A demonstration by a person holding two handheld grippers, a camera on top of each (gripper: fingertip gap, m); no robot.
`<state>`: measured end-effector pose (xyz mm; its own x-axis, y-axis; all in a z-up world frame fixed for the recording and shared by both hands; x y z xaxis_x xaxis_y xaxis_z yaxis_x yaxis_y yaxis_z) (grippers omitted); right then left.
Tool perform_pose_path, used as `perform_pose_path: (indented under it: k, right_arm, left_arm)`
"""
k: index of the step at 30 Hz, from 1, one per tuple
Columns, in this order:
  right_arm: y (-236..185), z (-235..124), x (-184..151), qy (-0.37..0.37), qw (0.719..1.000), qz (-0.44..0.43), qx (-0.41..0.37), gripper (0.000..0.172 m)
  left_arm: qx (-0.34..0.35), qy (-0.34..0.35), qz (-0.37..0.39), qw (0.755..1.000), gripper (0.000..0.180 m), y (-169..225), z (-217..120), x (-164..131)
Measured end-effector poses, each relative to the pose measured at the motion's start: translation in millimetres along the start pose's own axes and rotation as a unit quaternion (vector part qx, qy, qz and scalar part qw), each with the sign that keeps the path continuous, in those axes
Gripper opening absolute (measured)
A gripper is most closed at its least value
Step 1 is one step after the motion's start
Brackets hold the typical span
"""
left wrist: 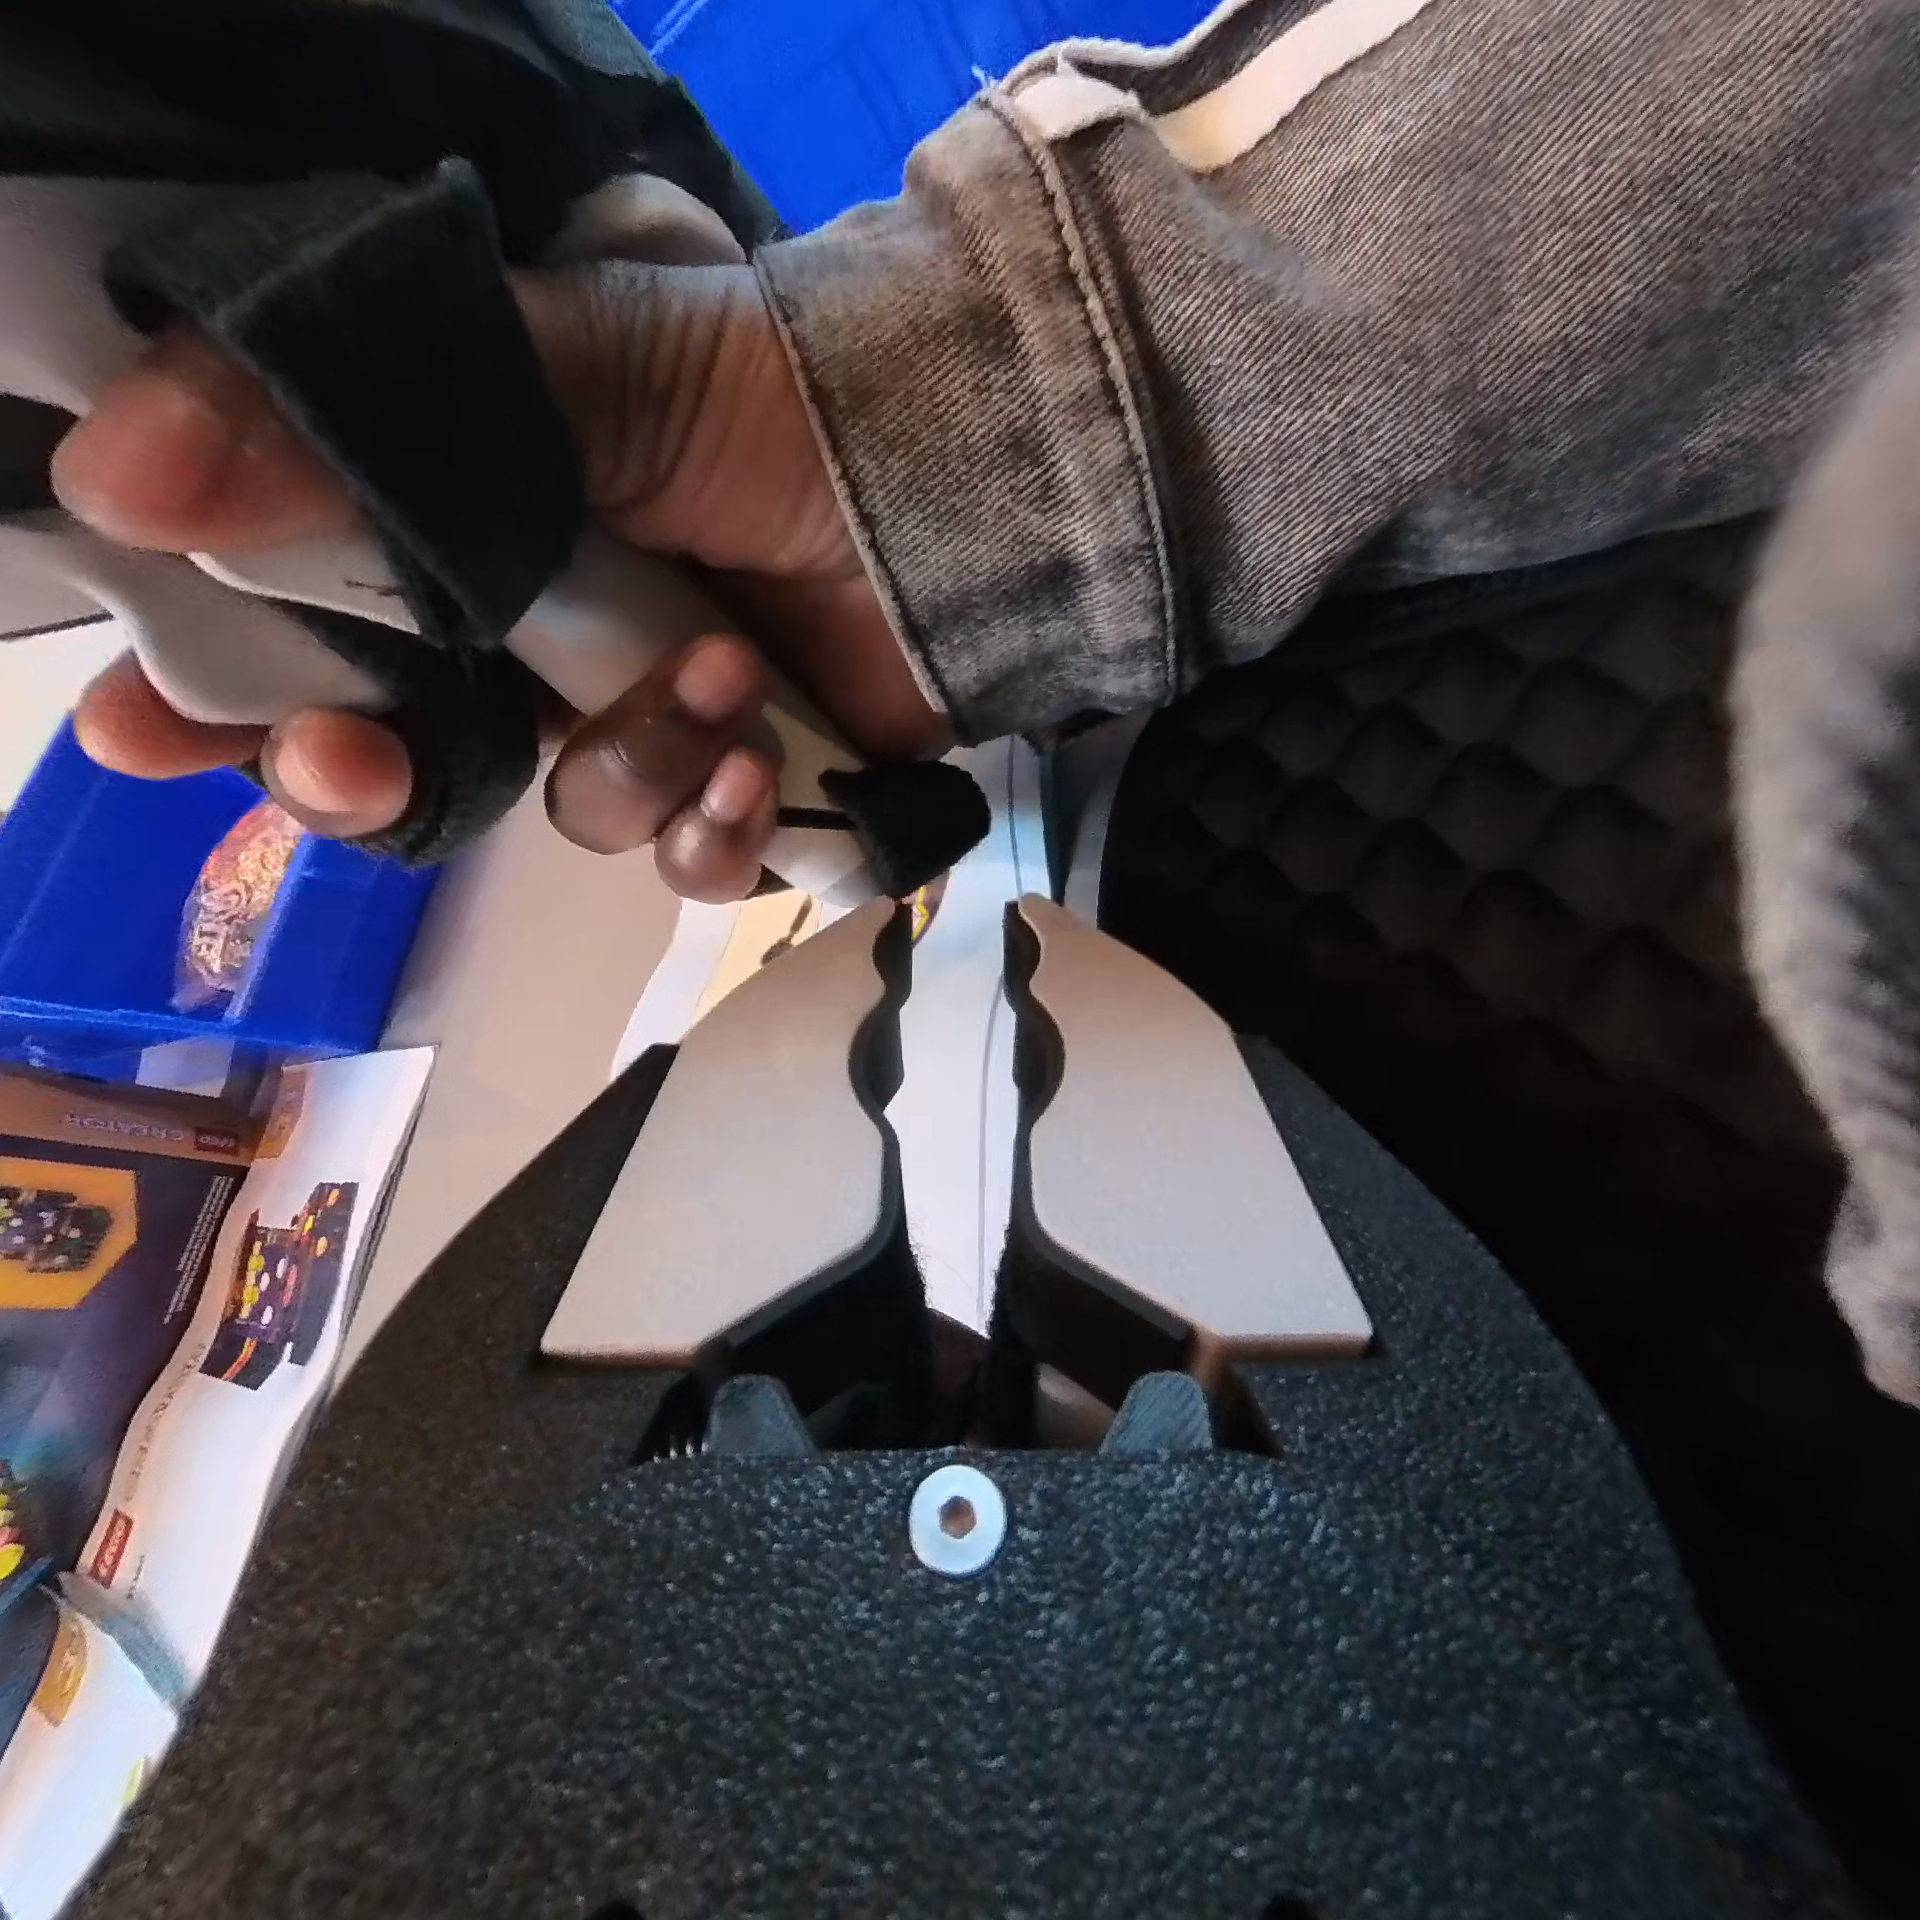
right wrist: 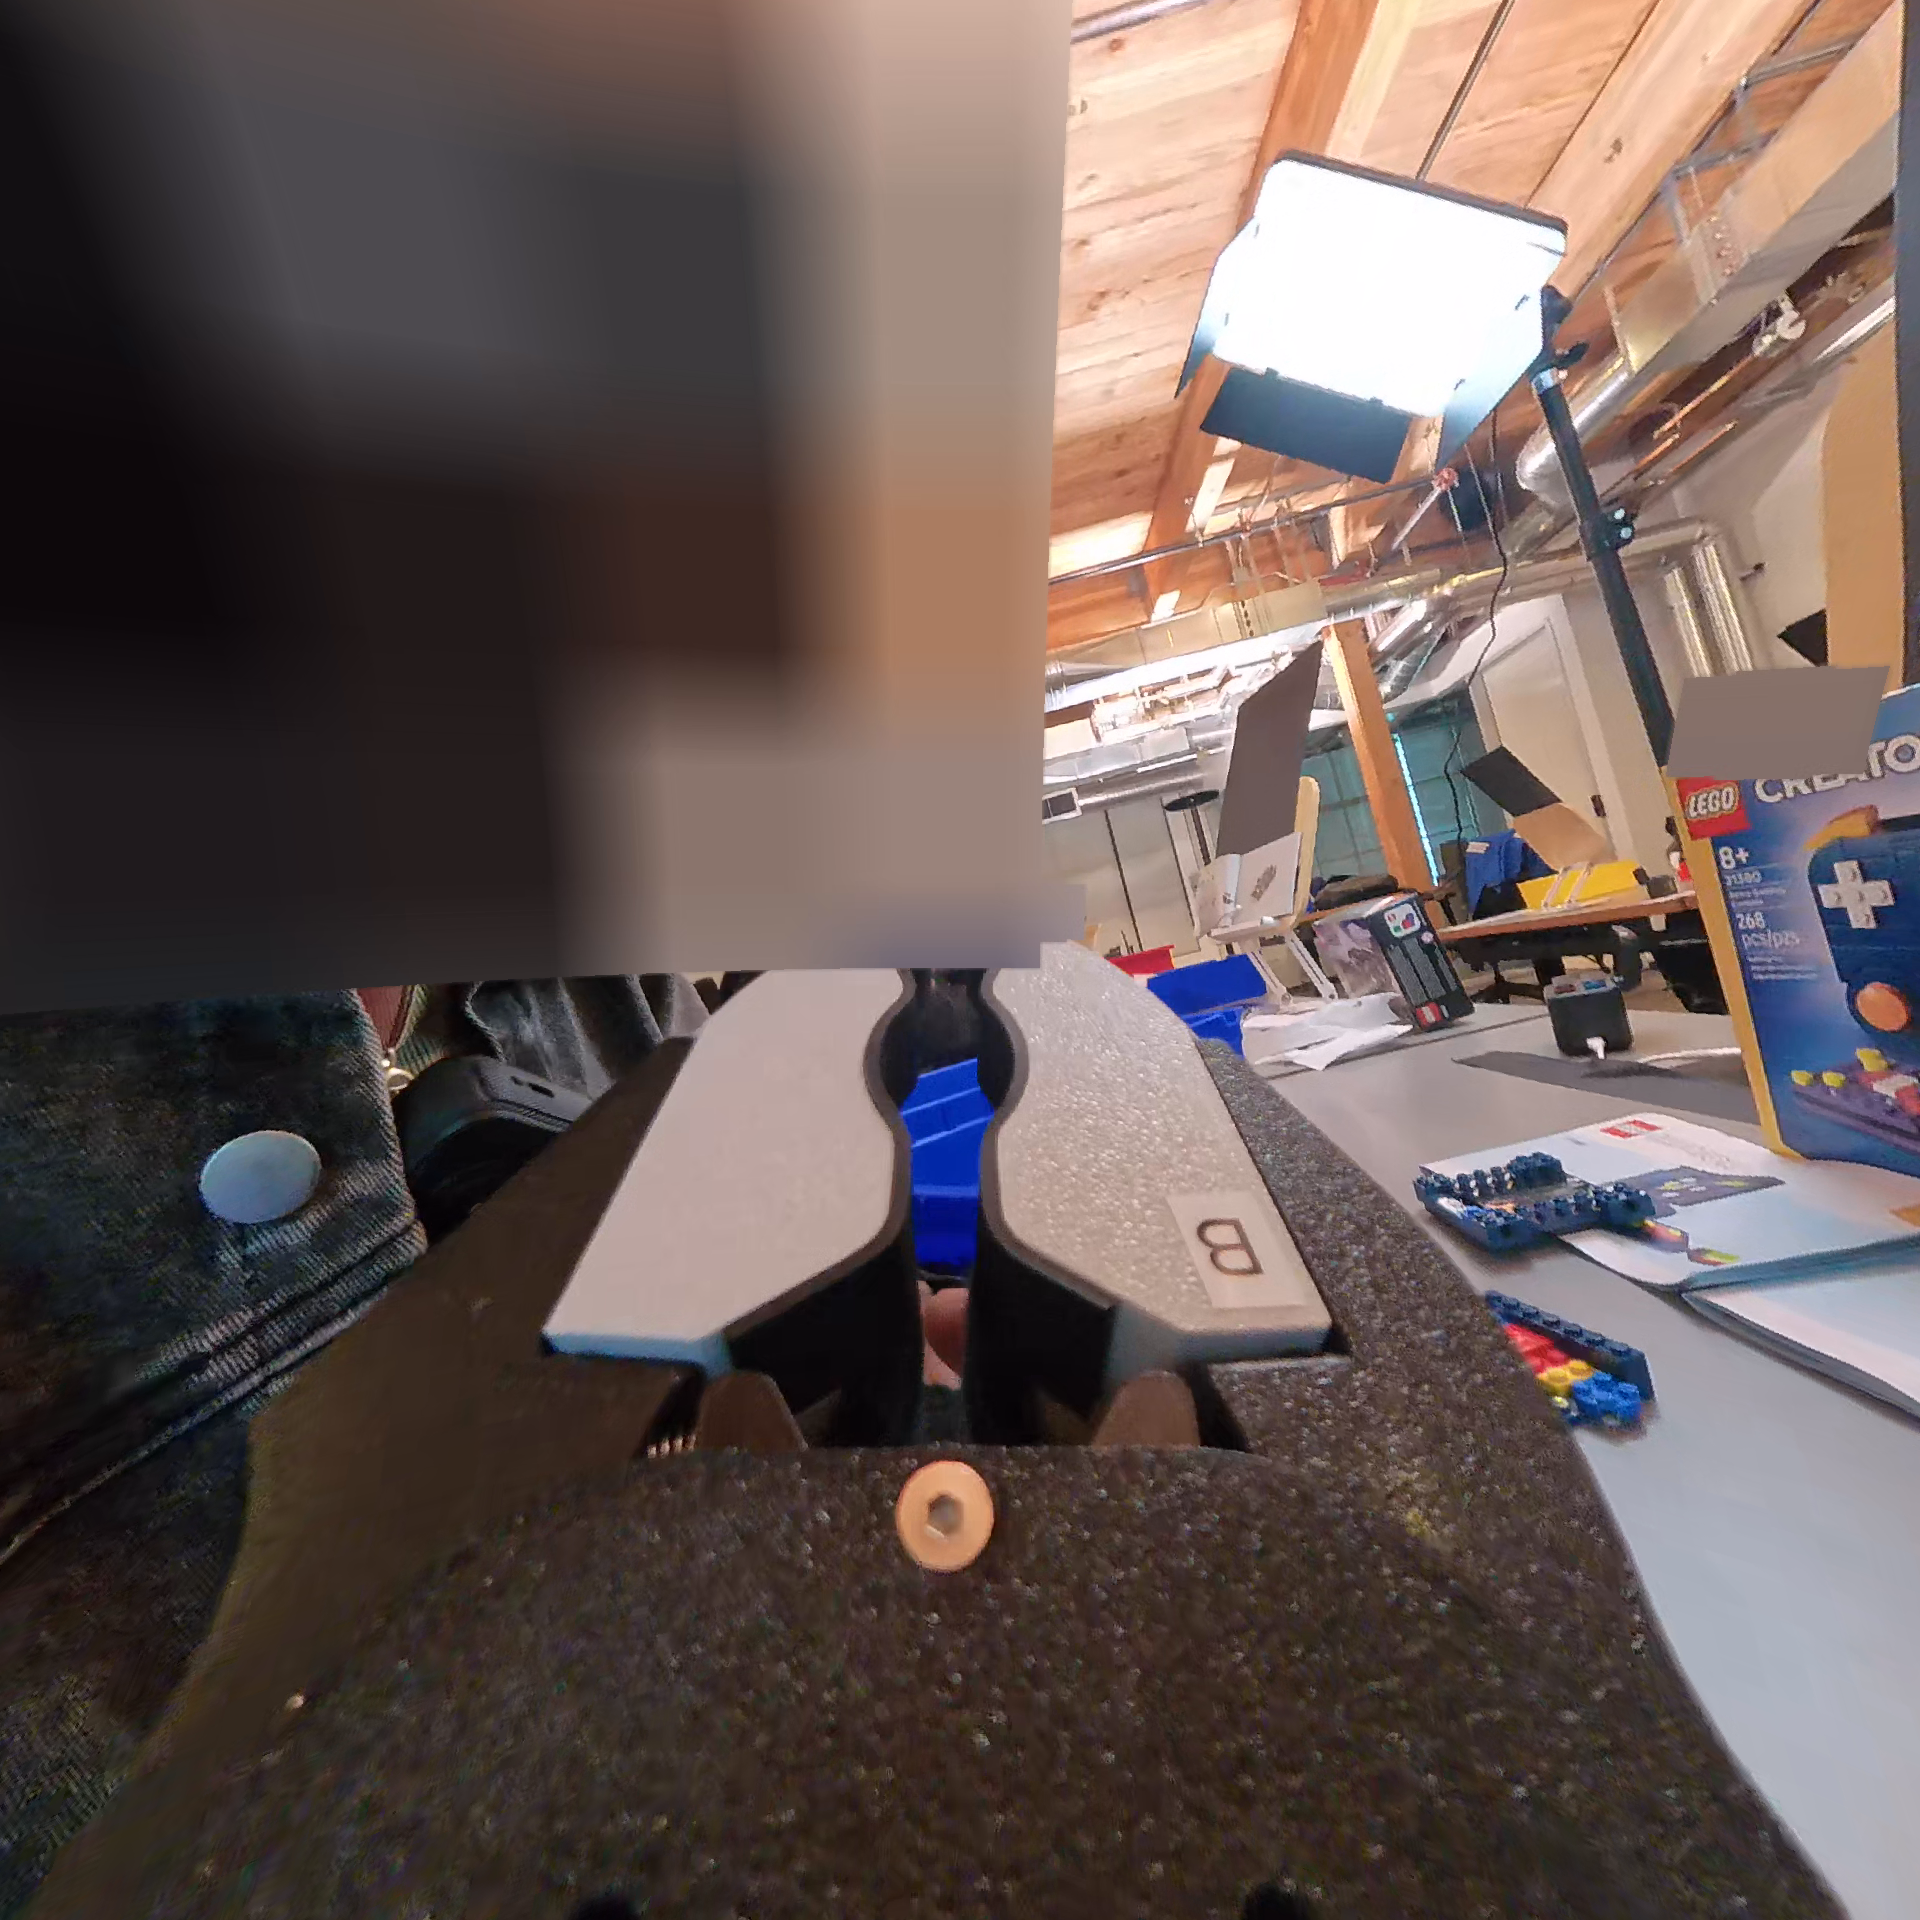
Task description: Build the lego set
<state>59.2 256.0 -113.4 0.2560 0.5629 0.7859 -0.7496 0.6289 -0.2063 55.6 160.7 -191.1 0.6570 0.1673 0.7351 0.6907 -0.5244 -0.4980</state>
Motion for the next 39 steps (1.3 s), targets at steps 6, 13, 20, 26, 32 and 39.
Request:
perform_pose_path:
  k: [6,13,20,26,32,39]
  right_arm:
    - [0,0,1,0.000,1.000,-0.004,-0.002,0.005]
    - [1,0,0,0.000,1.000,-0.001,-0.004,0.005]
    - [1,1,-1,-0.006,1.000,-0.003,-0.004,0.006]
    - [1,1,-1,-0.006,1.000,-0.002,-0.005,0.005]
    - [0,2,-2,-0.011,1.000,-0.004,-0.005,0.005]
    - [13,5,-40,-0.373,0.865,-0.297,-0.156,0.006]
  left_arm:
    - [-0.003,0.002,-0.002,1.000,0.016,1,0,0]
    - [-0.005,0.001,0.001,1.000,0.016,1,0,-1]
    - [-0.006,0.000,0.005,1.000,0.016,2,1,-1]
    - [-0.006,0.000,0.009,1.000,0.016,2,1,-1]
    - [-0.005,0.000,0.012,1.000,0.016,2,1,-1]
    - [-0.002,0.004,0.019,1.000,0.016,3,0,1]
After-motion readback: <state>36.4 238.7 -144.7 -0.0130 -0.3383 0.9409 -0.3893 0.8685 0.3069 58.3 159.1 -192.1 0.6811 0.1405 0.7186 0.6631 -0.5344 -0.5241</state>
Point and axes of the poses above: each gripper's, where its closed fingertips meet, z out along the fingers, x out of its top, y = z × x across the jaws, the point moved 7 cm from there along -z, back along the fingers, and after that the axes turned 2 degrees about -z, right-handed, at the moved point
